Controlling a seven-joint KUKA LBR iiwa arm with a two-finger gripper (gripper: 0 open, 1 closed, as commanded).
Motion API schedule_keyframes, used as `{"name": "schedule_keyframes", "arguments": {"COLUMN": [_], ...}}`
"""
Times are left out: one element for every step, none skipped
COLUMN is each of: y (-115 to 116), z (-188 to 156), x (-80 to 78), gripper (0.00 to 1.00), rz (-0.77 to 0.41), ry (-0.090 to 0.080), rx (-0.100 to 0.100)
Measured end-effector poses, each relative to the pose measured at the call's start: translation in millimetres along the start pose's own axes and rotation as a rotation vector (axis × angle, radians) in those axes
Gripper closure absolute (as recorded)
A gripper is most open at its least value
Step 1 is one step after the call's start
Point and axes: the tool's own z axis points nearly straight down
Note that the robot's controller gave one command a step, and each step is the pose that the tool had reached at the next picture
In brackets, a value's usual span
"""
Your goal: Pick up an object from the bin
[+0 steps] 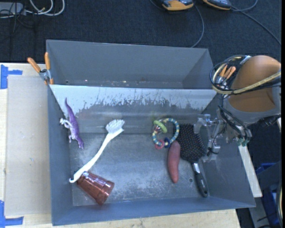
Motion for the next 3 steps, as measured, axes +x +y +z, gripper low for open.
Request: {"name": "schedule_keyframes", "arguments": {"y": [0, 26, 51], "z": [-5, 39, 66], "x": [-1.5, -19.1, 3.9], "gripper": [0.00, 0.00, 0.00], "rz": [-0.003, 0.017, 0.048], "ry": [-0.007, -0.011, -0.005], "rx": [0.002, 0.002, -0.001]}}
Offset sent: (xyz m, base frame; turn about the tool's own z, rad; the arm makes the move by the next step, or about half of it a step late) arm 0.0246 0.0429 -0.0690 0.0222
